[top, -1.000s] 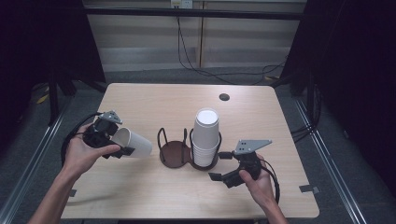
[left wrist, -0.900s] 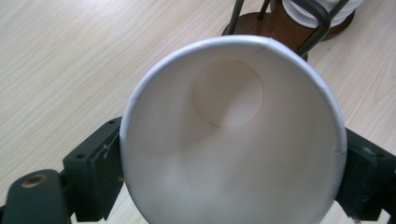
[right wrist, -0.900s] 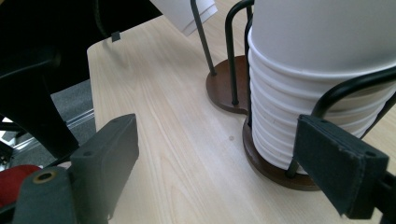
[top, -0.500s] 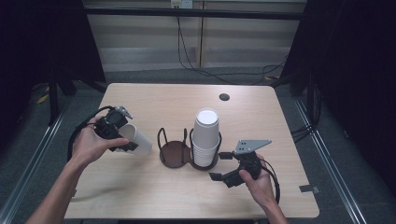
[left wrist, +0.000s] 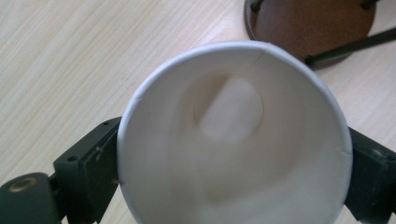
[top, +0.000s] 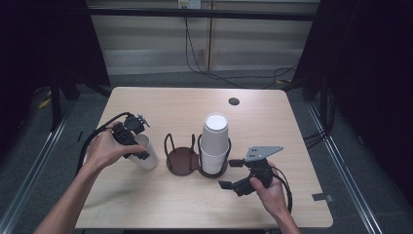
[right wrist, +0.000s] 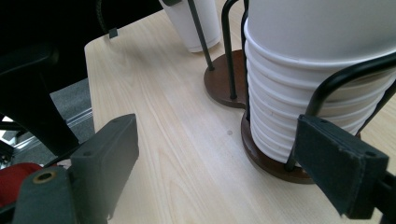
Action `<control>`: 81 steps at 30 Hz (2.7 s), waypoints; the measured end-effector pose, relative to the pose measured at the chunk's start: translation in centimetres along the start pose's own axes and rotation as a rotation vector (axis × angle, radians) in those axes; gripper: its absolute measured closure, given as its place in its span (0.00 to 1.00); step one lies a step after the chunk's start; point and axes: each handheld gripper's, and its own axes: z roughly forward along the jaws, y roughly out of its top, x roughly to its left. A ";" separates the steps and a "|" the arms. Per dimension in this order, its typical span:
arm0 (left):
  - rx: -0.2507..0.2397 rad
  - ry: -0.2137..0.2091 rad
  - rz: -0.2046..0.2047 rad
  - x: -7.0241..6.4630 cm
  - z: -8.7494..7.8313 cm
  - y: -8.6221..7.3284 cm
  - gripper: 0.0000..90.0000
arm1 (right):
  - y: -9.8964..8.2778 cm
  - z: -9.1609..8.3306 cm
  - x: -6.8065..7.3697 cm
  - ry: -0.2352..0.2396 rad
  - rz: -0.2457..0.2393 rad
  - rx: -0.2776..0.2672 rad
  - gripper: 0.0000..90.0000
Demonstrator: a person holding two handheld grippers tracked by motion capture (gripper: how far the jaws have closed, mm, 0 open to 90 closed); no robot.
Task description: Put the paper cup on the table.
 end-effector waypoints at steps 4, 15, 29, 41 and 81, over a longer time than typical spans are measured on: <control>0.001 0.008 0.015 -0.1 0.2 0.4 0.09 | -0.1 0.1 0.0 -0.002 0.001 0.004 0.16; 0.040 -0.006 0.048 -0.9 1.1 1.7 0.07 | -0.1 0.0 0.0 -0.009 -0.001 0.007 0.16; 0.044 -0.029 0.070 -0.9 2.1 0.6 0.06 | -0.3 -0.1 -0.1 -0.014 0.007 0.009 0.16; -0.015 -0.063 0.070 -0.4 2.6 -1.4 0.09 | -0.4 0.2 0.0 -0.015 0.005 0.026 0.16; -0.325 -0.108 -0.070 -0.7 1.8 -9.1 0.18 | -0.5 0.1 0.1 -0.031 0.007 0.032 0.16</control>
